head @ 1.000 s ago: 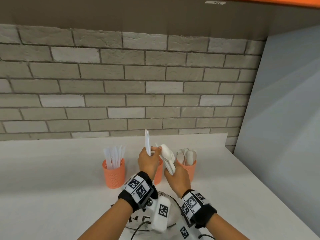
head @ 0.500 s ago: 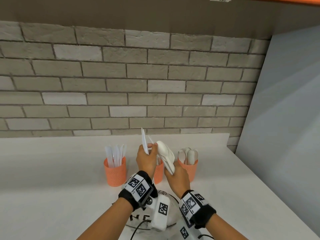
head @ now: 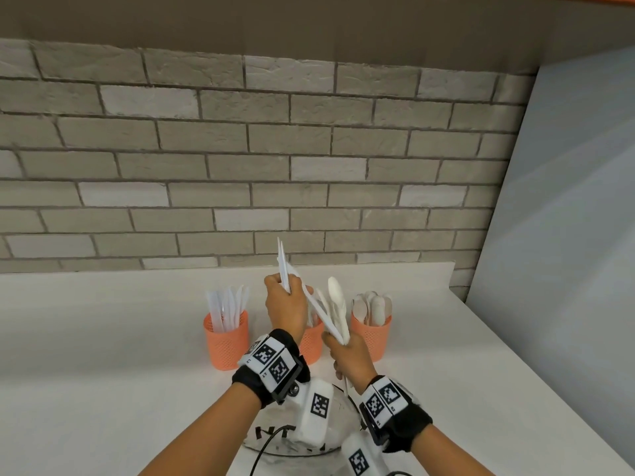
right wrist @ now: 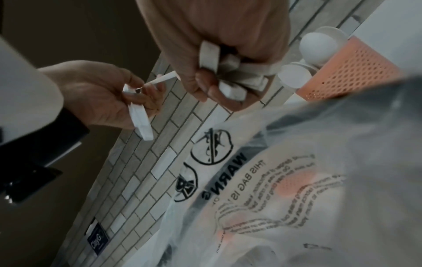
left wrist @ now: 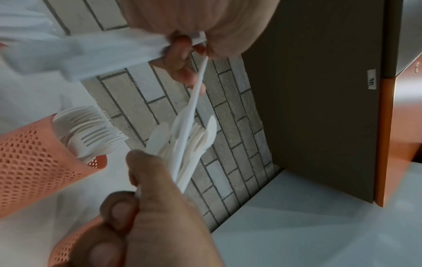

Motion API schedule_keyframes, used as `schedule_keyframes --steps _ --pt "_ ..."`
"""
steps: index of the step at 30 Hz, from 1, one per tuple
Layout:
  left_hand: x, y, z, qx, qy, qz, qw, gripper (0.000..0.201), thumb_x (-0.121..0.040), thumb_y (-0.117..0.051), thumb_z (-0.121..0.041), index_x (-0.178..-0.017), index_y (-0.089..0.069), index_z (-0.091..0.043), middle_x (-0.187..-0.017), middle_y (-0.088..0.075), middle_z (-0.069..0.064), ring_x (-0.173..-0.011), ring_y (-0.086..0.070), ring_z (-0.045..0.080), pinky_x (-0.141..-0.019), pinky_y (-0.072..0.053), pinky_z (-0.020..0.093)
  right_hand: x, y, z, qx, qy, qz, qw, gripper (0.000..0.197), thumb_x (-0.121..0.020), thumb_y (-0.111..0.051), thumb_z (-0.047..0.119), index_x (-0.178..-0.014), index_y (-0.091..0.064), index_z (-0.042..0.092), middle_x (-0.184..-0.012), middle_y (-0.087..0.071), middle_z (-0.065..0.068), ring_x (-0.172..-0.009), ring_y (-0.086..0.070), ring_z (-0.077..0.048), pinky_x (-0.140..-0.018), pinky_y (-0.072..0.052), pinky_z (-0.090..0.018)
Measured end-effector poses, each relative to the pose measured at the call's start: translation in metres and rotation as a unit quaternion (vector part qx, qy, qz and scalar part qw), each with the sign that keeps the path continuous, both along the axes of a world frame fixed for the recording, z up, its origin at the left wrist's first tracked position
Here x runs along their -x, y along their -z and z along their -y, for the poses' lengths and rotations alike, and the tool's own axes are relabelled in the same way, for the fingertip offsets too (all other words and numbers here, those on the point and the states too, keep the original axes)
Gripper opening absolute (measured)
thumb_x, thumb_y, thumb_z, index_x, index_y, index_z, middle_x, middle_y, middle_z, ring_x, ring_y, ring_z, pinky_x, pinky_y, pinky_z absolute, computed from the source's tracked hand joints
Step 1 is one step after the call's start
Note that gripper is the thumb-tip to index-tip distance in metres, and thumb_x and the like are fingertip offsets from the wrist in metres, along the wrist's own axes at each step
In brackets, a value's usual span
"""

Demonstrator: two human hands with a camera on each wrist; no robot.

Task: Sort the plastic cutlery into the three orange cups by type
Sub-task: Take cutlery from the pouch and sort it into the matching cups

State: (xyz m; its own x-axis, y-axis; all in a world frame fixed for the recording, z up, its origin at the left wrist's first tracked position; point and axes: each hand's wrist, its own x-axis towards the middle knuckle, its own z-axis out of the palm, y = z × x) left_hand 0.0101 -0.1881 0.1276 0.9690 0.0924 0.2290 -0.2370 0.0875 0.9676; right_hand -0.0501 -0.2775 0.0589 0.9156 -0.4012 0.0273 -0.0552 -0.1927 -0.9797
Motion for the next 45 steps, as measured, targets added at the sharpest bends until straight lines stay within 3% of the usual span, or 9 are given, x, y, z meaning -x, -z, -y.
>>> schedule_keyframes --steps 5,9,16,19,23,35,39,41,45 --pt "0.004 0.008 0.004 -0.044 0.051 0.029 0.997 0.007 -0.094 -0.049 -0.010 -0.094 -0.056 -0.011 -0.074 -0.055 -0.006 -0.070 -0.055 0.012 -0.050 -0.044 0.005 -0.002 -0.007 -0.006 -0.022 -0.022 -0.006 0.999 0.017 -0.094 -0.051 0.021 -0.078 -0.054 0.021 -0.053 -0.038 -0.001 -0.034 -0.033 -0.008 -0.034 -0.031 -0.020" --pt "0.000 0.003 -0.001 -0.012 0.059 0.020 0.998 0.030 -0.098 -0.040 -0.011 -0.077 -0.061 -0.013 -0.075 -0.058 -0.007 -0.070 -0.055 0.004 -0.062 -0.043 0.010 -0.005 -0.013 -0.006 -0.084 -0.031 -0.013 0.996 0.016 -0.094 -0.053 0.025 -0.080 -0.056 0.017 -0.053 -0.035 -0.001 -0.031 -0.030 -0.005 -0.033 -0.030 -0.018" --pt "-0.039 -0.005 -0.041 0.140 0.104 -0.043 0.984 0.034 -0.098 -0.043 -0.028 -0.068 -0.049 -0.014 -0.039 -0.045 -0.008 -0.036 -0.046 0.005 -0.043 -0.043 0.017 -0.016 -0.021 0.015 -0.203 -0.057 -0.042 0.977 0.013 -0.092 -0.054 0.032 -0.085 -0.055 0.021 -0.048 -0.034 0.005 -0.034 -0.033 -0.005 -0.038 -0.034 -0.020" --pt "-0.060 0.009 -0.062 0.068 0.076 -0.062 0.993 0.039 -0.092 -0.055 -0.034 -0.060 -0.043 -0.015 -0.047 -0.040 -0.004 -0.038 -0.036 0.009 -0.041 -0.034 0.020 -0.022 -0.020 0.023 -0.225 -0.065 -0.057 0.971 0.016 -0.093 -0.053 0.032 -0.084 -0.055 0.019 -0.046 -0.034 0.007 -0.033 -0.030 -0.005 -0.036 -0.030 -0.017" --pt "-0.093 0.021 -0.087 -0.030 -0.012 -0.056 0.998 0.053 -0.092 -0.050 -0.043 -0.052 -0.040 -0.010 -0.047 -0.040 0.005 -0.045 -0.040 0.021 -0.052 -0.036 0.025 -0.029 -0.019 0.030 -0.245 -0.096 -0.061 0.963 0.019 -0.092 -0.053 0.036 -0.083 -0.055 0.019 -0.046 -0.030 0.008 -0.034 -0.026 -0.003 -0.033 -0.025 -0.014" --pt "-0.159 0.065 -0.101 -0.064 -0.037 -0.060 0.995 0.031 -0.090 -0.059 -0.030 -0.065 -0.057 -0.012 -0.060 -0.056 0.005 -0.059 -0.054 0.016 -0.065 -0.043 0.024 -0.053 -0.008 0.038 -0.272 -0.103 -0.070 0.954 0.032 -0.080 -0.056 0.042 -0.096 -0.055 0.013 -0.043 -0.033 0.007 -0.033 -0.031 -0.005 -0.038 -0.034 -0.019" --pt "-0.164 0.086 -0.102 -0.133 -0.036 -0.038 0.990 0.013 -0.084 -0.067 -0.013 -0.080 -0.055 -0.016 -0.082 -0.064 0.005 -0.083 -0.057 0.020 -0.080 -0.043 0.028 -0.059 -0.007 0.037 -0.279 -0.123 -0.083 0.949 0.033 -0.084 -0.053 0.041 -0.099 -0.058 0.013 -0.045 -0.031 0.007 -0.034 -0.029 -0.004 -0.035 -0.029 -0.016" --pt "-0.164 0.089 -0.103 -0.179 -0.032 -0.012 0.983 0.015 -0.084 -0.064 -0.007 -0.091 -0.054 -0.015 -0.093 -0.063 0.006 -0.089 -0.057 0.022 -0.077 -0.040 0.022 -0.060 -0.007 0.035 -0.283 -0.129 -0.089 0.946 0.031 -0.089 -0.050 0.039 -0.103 -0.060 0.014 -0.046 -0.033 0.006 -0.034 -0.028 -0.004 -0.035 -0.028 -0.016" --pt "-0.164 0.090 -0.104 -0.331 -0.028 0.077 0.940 0.018 -0.092 -0.050 -0.005 -0.106 -0.061 -0.005 -0.109 -0.064 0.011 -0.097 -0.058 0.022 -0.086 -0.042 0.024 -0.061 -0.009 0.032 -0.291 -0.138 -0.097 0.942 0.032 -0.093 -0.047 0.038 -0.108 -0.062 0.014 -0.048 -0.037 0.006 -0.034 -0.031 -0.003 -0.036 -0.029 -0.015"
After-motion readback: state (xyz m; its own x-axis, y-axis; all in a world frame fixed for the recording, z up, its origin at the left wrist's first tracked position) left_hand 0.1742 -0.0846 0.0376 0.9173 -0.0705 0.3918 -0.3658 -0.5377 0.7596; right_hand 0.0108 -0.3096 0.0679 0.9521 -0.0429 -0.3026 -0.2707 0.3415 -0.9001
